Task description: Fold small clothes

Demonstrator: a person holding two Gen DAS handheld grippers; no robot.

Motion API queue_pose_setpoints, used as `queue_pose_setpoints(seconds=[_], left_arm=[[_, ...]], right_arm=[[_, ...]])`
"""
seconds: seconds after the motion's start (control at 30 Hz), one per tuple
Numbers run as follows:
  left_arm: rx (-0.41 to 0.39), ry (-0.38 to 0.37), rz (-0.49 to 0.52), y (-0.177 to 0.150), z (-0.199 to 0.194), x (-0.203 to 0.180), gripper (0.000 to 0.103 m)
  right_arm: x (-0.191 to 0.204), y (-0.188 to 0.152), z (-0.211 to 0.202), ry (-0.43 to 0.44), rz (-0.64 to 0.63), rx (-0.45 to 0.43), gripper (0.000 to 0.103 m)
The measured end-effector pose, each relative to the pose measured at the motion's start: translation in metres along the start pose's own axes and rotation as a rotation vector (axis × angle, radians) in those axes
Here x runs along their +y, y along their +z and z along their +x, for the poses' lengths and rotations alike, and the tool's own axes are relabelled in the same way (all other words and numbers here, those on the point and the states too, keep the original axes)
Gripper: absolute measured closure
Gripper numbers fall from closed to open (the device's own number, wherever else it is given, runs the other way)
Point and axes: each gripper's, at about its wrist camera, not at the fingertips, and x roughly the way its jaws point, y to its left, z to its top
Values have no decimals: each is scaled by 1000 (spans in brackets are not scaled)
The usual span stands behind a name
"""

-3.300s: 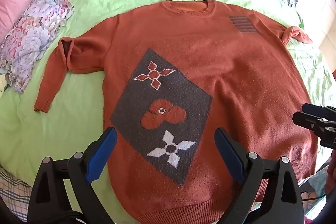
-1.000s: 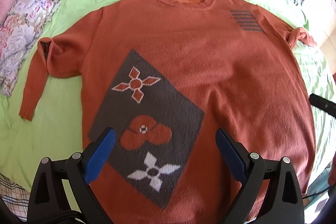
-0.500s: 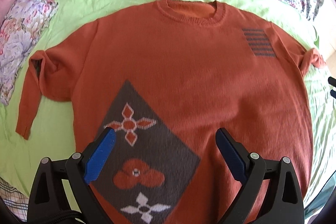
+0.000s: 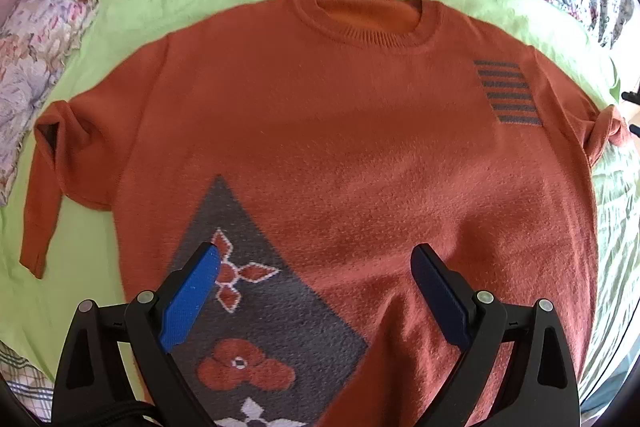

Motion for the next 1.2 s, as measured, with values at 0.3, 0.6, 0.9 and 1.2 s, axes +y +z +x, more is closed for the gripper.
queue_pose_setpoints(seconds=[0.3, 0.6, 0.9, 1.2], left_arm=[[35, -16, -3, 14, 21, -24, 6], [32, -51, 5, 23, 26, -38, 6], [3, -61, -69, 8, 6, 4, 6], [-8, -79, -232, -24, -9, 75, 6]], right_arm=[[-29, 40, 66, -192, 65, 94, 76], [-4, 17, 17, -3, -58, -35, 98], [166, -92, -38, 485, -355, 39, 98], [312, -226, -46, 833, -614, 274, 98]])
